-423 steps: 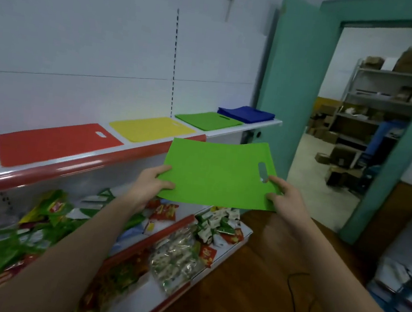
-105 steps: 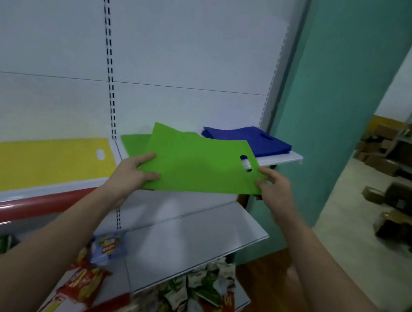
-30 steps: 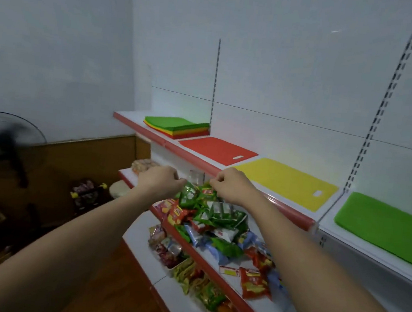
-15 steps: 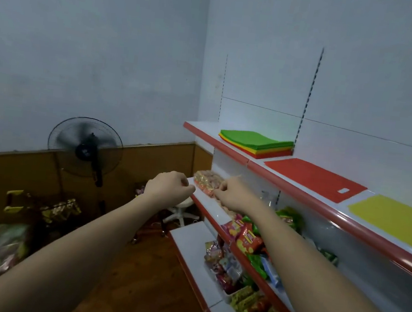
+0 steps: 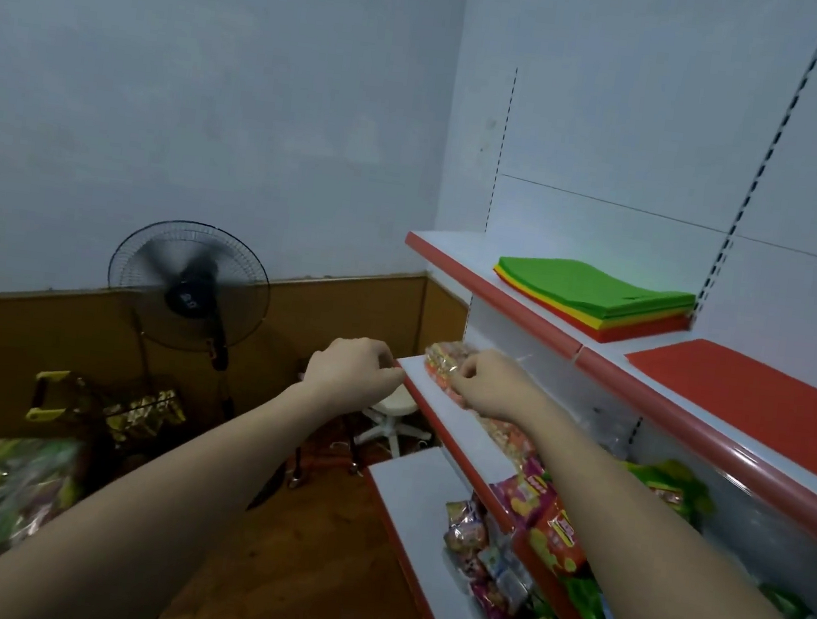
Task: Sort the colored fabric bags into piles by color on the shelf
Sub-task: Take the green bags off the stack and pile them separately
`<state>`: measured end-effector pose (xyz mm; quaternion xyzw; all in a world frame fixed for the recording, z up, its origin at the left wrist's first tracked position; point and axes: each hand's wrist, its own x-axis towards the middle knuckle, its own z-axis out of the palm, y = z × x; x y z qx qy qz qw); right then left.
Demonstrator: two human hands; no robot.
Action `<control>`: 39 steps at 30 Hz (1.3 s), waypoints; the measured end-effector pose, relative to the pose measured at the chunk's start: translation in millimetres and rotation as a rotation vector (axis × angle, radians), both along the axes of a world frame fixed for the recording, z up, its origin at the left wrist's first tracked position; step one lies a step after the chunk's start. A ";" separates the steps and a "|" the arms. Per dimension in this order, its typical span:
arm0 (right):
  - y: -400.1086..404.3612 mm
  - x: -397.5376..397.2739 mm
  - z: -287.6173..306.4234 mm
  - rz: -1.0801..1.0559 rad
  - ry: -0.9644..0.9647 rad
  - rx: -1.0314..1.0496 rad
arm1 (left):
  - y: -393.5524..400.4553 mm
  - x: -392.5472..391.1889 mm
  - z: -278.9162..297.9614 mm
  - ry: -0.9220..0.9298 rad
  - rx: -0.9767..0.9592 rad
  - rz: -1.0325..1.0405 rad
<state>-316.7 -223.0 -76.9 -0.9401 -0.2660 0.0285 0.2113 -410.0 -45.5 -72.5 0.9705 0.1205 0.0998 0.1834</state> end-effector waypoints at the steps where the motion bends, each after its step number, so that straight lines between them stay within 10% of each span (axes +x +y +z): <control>1: 3.1 14.7 -1.3 -0.001 0.017 0.025 | 7.2 14.6 -0.1 -0.006 -0.010 0.005; 26: 137.1 238.7 -36.0 -0.410 -0.182 0.424 | 136.1 323.7 -26.5 -0.236 -0.180 -0.421; 39: 9.9 273.2 15.8 -1.083 -0.766 0.520 | 76.9 485.2 6.1 -0.201 -0.535 -0.670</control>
